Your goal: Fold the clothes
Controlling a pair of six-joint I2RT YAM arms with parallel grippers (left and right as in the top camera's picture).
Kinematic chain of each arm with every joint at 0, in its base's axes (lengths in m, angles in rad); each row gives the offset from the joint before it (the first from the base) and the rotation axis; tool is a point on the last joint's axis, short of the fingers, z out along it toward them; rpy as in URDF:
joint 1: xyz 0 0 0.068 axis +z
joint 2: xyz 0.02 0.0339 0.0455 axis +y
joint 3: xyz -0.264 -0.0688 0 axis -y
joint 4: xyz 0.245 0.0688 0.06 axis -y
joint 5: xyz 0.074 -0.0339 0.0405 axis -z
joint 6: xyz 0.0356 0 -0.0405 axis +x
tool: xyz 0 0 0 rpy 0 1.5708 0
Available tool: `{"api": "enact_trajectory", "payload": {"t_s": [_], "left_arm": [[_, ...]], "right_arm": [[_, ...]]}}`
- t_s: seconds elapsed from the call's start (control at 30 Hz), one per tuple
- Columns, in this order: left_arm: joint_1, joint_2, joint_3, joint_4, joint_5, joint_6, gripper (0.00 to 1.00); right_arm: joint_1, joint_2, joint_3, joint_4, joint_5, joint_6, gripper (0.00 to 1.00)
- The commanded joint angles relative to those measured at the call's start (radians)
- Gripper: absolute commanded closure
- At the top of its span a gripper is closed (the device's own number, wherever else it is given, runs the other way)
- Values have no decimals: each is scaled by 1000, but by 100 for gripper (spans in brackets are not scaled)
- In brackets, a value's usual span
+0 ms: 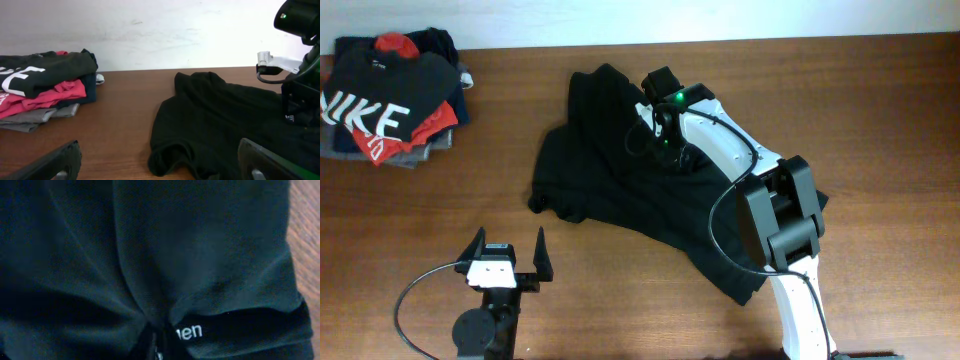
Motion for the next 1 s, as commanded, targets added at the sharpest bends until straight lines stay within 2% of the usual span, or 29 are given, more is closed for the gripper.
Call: {"api": "enact_trajectory", "payload": {"t_s": [0.0, 0.23, 0.37, 0.53, 0.73, 0.87, 0.9, 0.97], "left_arm": [[-4, -6, 0, -8, 18, 19, 1], [-4, -6, 0, -8, 18, 19, 1], [-4, -6, 0, -8, 18, 19, 1], [-4, -6, 0, -8, 18, 19, 1], [-4, -6, 0, -8, 18, 19, 1], [-4, -6, 0, -8, 18, 19, 1], [-4, -6, 0, -8, 18, 19, 1], [-4, -6, 0, -8, 19, 19, 1]], "right_arm": [[5, 16, -10, 23, 6, 15, 96], [4, 8, 94, 12, 98, 58, 96], [-5, 2, 204, 28, 245, 58, 96], [-42, 2, 218, 150, 364, 58, 96], [-137, 9, 216, 351, 368, 117, 96], [-214, 23, 215, 438, 303, 140, 96], [-230, 24, 215, 442, 286, 141, 92], [-259, 24, 215, 433, 259, 147, 52]]}}
